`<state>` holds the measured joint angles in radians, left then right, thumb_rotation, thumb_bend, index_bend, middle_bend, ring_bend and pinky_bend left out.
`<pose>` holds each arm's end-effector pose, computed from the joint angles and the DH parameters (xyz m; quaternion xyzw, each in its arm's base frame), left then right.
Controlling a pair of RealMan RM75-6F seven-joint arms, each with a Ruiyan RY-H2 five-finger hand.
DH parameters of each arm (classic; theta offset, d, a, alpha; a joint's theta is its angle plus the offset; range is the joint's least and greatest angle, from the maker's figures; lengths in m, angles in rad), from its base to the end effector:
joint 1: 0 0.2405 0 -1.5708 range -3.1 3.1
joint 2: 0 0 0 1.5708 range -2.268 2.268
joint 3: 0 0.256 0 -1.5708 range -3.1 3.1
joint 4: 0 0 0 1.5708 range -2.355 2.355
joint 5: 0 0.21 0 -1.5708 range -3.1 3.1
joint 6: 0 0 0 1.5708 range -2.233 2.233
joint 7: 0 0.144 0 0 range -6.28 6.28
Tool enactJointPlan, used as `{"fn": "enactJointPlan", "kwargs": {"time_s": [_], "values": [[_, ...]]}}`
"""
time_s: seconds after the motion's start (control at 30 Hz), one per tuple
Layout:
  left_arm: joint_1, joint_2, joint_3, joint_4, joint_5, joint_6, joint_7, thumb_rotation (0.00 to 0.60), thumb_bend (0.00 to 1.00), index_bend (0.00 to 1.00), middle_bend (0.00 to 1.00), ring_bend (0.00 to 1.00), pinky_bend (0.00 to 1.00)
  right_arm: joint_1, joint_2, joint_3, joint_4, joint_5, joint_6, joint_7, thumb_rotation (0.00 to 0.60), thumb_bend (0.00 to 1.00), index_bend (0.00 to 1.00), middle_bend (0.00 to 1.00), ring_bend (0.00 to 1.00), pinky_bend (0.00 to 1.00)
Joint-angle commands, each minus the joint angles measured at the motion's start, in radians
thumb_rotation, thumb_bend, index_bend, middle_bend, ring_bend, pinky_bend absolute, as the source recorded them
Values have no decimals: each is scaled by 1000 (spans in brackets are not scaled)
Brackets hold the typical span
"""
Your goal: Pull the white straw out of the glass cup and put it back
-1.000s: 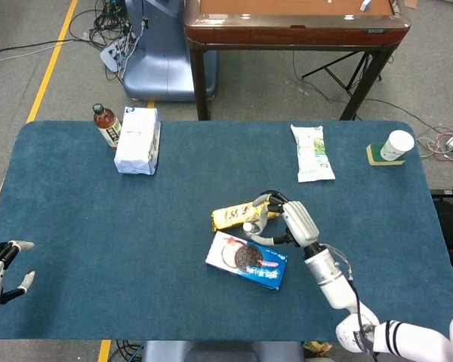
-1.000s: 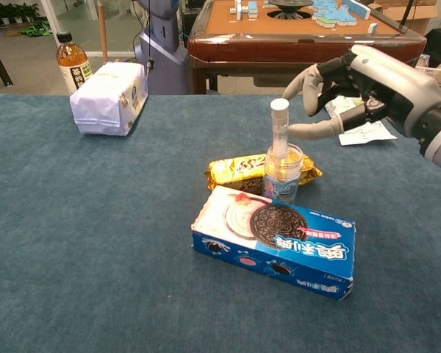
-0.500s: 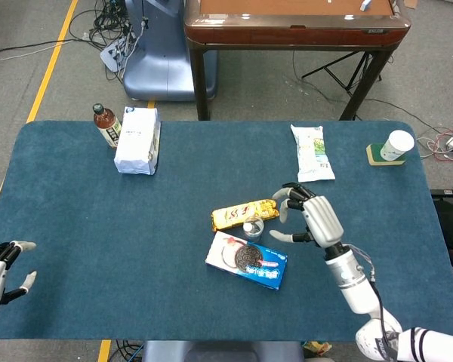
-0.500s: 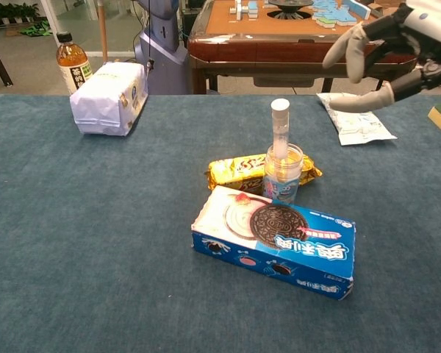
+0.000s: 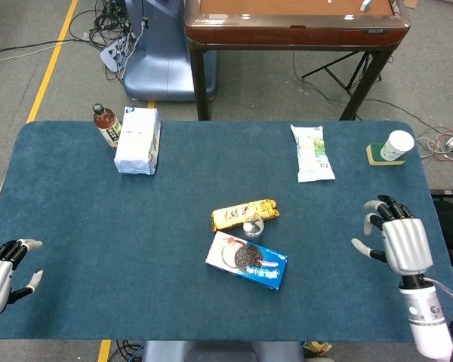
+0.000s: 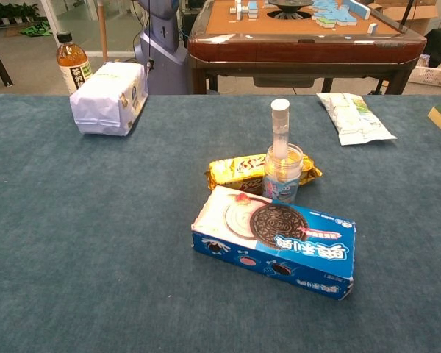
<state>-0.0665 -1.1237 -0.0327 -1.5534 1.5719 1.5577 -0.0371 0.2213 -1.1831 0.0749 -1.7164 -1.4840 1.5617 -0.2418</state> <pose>-0.3128 0.1720 0.1660 -0.6035 -0.3566 -0.4083 0.5848 -0.2534 -0.2198 0.1456 0.6059 -0.3039 0.4319 0.5950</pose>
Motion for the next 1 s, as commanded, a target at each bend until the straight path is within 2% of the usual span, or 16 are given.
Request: {"fn": "enactJointPlan", "kwargs": {"time_s": [0.03,0.43,0.73,1.0], "values": [[0,-5,-3,7,1,6,-4,600,339,306,314,245,375,-47,7,-15,-1,19,42,2,600,120,668,366,215,337],[-7,-5,-4,8,-21,-21,7,600,339,306,313,245,375,-136,-35,-7,86,22,116,139,600,121,669,366,215,337],[-13,-6,-3,-1,-25,-33,20,600,339,306,313,245,375,-151,-37,21,135,31,106,231,600,121,668,366,216,337],[-23,-8,8,-1,-13,-52,18,600,339,306,314,246,375,-150,-38,37,145,43,76,249,600,121,668,366,216,337]]}}
